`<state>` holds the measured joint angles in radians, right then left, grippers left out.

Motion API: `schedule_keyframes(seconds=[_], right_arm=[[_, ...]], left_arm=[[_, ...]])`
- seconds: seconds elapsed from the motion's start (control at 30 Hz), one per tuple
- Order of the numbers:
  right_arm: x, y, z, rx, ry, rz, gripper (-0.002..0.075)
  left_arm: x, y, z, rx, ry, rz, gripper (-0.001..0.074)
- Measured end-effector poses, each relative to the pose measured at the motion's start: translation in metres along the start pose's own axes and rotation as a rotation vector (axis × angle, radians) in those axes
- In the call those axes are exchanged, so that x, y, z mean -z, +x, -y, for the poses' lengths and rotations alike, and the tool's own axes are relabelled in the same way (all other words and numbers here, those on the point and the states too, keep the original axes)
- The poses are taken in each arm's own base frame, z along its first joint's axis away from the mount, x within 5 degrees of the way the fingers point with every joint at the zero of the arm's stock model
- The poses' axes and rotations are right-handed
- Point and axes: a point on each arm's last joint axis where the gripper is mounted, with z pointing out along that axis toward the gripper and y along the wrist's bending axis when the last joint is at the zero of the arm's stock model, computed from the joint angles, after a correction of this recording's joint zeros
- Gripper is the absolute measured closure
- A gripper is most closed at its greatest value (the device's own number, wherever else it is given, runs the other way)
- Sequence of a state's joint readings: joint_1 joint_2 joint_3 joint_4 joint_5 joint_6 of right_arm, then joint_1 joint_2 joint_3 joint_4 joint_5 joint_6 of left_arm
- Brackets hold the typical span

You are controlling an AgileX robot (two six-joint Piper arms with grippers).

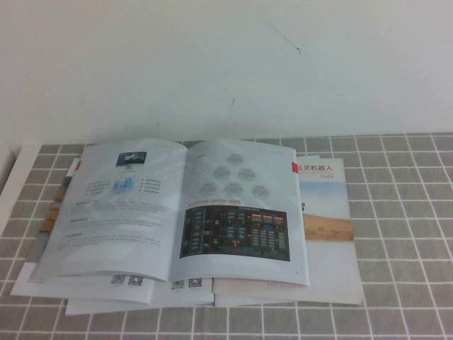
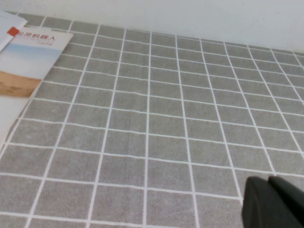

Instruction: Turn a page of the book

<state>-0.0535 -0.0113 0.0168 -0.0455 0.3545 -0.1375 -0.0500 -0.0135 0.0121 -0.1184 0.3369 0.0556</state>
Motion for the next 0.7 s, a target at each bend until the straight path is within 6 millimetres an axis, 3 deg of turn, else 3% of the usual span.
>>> schedule_keyframes(seconds=[0.7], right_arm=[[-0.0005,-0.0008,-0.0002,-0.008,-0.001,0.018,0.0729]], left_arm=[[-0.0002,-0.001,0.0001,0.003,0.001,0.014,0.0738]])
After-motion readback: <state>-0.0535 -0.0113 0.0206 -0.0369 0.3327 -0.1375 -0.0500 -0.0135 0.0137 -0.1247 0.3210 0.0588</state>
